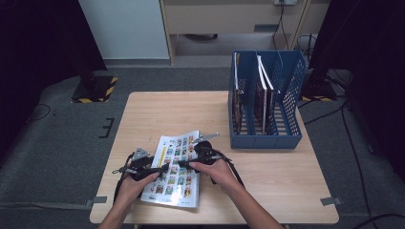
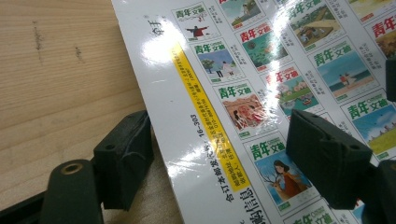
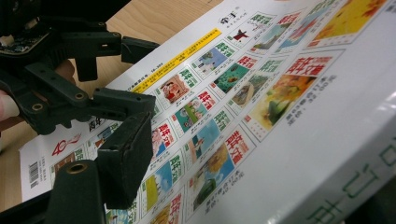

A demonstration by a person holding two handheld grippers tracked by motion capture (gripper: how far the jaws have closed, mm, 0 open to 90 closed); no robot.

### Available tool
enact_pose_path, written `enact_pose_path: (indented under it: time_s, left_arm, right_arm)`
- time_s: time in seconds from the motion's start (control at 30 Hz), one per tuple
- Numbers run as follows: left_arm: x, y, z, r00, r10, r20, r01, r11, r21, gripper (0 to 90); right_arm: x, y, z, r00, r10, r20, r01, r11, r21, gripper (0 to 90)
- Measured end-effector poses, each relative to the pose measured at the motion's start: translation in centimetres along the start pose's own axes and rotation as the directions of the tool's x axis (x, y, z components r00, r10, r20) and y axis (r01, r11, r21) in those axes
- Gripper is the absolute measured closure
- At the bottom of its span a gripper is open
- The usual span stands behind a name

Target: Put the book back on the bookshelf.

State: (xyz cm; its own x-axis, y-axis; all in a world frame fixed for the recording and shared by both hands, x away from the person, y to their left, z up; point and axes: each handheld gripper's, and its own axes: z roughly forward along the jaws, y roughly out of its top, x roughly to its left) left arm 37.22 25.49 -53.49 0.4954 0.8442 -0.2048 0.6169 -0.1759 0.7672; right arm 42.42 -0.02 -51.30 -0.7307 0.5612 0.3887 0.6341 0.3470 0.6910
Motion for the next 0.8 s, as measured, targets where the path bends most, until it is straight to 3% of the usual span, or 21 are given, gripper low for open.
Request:
enact_pose_path:
  time_s: [0.13,0.2,0.23,0.53,0.8]
  left_arm:
    - [-0.03,0.09,0.00,1.0000,0.000,-0.002,0.000,1.0000,0.007,21.7]
    - [-0.07,0.20,0.05,1.0000,-0.005,-0.005,0.005,1.0000,0.009,21.6]
    - [-0.09,0.25,0.09,1.0000,-0.007,-0.004,0.007,1.0000,0.006,21.4]
    - [-0.27,0.56,0.19,0.9985,-0.046,-0.030,0.046,0.9989,0.001,26.7]
    - [-0.37,0.57,0.35,0.9991,-0.032,-0.028,0.032,0.9995,-0.002,26.3]
  right_arm:
    - [0.00,0.22,-0.11,0.9998,0.018,0.013,-0.018,1.000,0.004,36.7]
    - [-0.27,0.31,-0.28,0.9996,0.025,0.016,-0.026,1.000,0.004,47.3]
    - [-0.38,0.31,-0.49,0.9988,0.004,0.049,-0.005,1.000,0.001,54.5]
    - [-0.57,0.59,-0.58,0.9986,0.012,0.051,-0.012,1.000,0.006,54.6]
    - [-0.56,0.46,-0.04,0.9969,0.079,0.007,-0.079,0.997,0.015,36.8]
